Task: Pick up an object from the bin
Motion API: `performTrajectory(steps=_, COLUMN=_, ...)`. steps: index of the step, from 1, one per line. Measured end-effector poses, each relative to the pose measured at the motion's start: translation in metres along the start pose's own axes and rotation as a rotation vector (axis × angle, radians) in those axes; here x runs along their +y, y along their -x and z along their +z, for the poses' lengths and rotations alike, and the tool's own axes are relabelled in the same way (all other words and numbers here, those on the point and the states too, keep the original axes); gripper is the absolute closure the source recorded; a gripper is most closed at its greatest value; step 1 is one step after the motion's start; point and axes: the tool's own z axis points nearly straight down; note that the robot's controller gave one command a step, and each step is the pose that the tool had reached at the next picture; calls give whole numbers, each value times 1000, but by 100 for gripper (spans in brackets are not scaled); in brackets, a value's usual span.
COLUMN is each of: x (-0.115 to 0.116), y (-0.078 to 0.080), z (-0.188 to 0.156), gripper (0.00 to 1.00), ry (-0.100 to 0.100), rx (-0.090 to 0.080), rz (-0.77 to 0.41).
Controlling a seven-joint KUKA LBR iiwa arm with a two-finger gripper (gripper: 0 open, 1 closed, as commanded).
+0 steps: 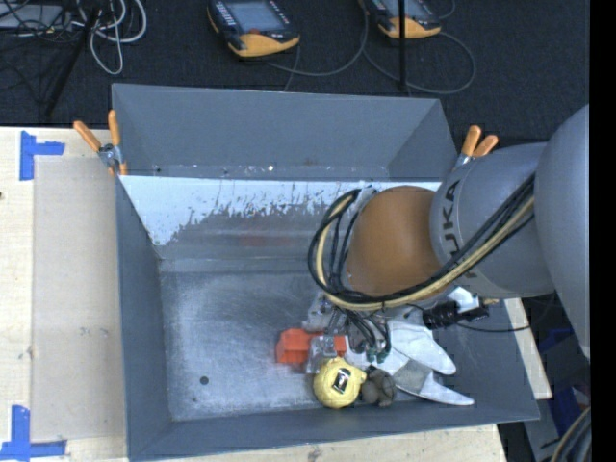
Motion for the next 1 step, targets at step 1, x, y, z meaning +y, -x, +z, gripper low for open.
performTrajectory(steps=1, x=6, y=8, z=-153, gripper=100, ry=-2, rx=2, rz=49)
